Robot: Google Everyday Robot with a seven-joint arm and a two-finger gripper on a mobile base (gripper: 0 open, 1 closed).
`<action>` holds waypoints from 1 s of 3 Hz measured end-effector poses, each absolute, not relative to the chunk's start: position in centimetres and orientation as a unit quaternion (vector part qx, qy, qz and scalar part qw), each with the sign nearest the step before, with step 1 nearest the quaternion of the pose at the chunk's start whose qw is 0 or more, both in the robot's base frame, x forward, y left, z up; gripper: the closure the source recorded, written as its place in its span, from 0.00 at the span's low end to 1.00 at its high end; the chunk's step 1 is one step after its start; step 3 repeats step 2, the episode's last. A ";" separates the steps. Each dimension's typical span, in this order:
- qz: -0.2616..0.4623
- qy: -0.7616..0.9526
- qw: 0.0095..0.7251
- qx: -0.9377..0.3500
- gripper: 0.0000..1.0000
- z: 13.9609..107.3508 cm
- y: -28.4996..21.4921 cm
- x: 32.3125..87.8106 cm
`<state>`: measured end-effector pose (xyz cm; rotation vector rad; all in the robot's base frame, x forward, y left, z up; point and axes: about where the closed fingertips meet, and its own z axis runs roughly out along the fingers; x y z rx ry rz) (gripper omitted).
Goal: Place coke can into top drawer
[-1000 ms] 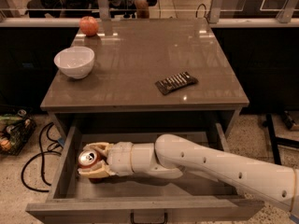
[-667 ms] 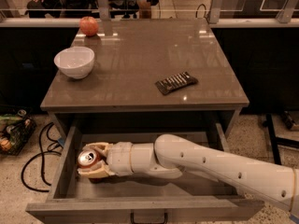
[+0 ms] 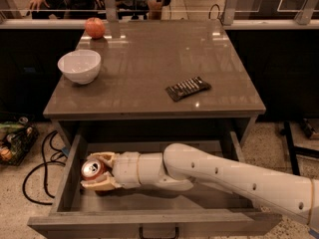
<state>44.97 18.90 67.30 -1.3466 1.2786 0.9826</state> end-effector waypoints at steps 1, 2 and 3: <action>0.407 0.527 0.497 -0.557 0.05 67.3 19.0 44.9; 0.407 0.526 0.496 -0.557 0.00 67.3 19.1 44.8; 0.407 0.526 0.496 -0.557 0.00 67.3 19.1 44.8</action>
Offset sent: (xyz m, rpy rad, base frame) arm -0.0008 0.0012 0.0003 0.0005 -0.0001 0.0029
